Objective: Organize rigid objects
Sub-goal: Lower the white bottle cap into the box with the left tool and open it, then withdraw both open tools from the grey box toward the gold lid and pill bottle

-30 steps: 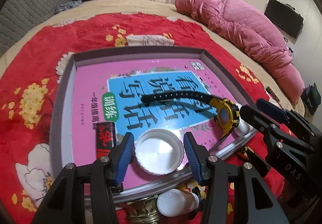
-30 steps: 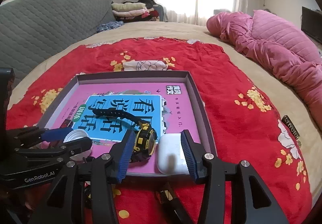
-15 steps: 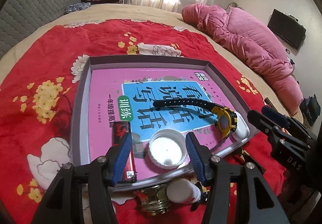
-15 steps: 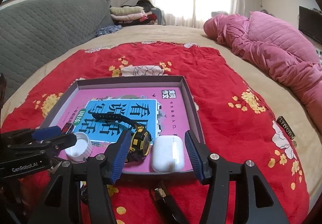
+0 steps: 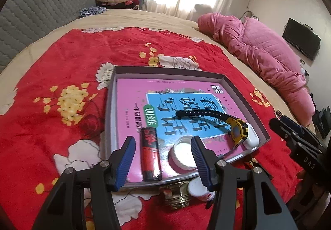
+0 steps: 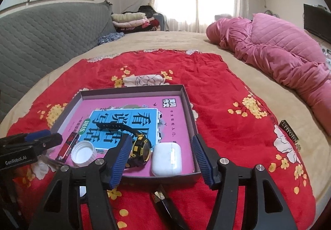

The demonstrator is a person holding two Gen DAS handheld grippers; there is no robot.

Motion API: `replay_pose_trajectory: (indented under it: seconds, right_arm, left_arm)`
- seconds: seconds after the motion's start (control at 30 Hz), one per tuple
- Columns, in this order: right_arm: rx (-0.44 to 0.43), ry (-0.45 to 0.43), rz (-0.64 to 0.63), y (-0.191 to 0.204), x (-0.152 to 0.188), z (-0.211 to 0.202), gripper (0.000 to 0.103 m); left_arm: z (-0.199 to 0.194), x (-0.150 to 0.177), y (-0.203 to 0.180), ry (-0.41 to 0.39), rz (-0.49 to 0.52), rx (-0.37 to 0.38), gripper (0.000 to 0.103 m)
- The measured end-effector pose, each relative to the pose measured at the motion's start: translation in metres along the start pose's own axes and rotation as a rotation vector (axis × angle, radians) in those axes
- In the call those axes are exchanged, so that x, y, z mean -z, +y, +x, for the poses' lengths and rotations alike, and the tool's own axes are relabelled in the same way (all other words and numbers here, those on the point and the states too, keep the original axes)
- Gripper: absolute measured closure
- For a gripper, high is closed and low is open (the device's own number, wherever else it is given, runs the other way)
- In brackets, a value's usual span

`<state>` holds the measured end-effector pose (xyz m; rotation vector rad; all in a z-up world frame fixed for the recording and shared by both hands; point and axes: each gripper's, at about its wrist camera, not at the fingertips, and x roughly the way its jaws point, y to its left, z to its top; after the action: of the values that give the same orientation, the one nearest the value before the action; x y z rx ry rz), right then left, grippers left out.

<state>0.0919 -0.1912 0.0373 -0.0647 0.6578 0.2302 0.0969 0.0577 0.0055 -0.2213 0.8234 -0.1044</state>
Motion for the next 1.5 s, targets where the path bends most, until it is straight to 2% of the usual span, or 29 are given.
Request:
replay_pose_trajectory:
  seconds: [0.33, 0.67, 1.07, 1.5]
  right_arm:
    - [0.012, -0.033, 0.035, -0.019, -0.004, -0.017, 0.040]
    - [0.020, -0.045, 0.053, -0.032, 0.002, -0.033, 0.039]
    - [-0.010, -0.020, 0.007, -0.018, 0.014, -0.040, 0.039]
    - [-0.024, 0.011, -0.015, -0.012, 0.023, -0.042, 0.039]
  left_arm:
    - [-0.018, 0.002, 0.009, -0.009, -0.046, -0.006, 0.048]
    - [-0.031, 0.014, -0.009, 0.007, 0.014, 0.002, 0.048]
    - [-0.036, 0.036, -0.037, 0.063, 0.076, 0.027, 0.048]
    - [-0.037, 0.054, -0.050, 0.118, 0.087, 0.063, 0.048]
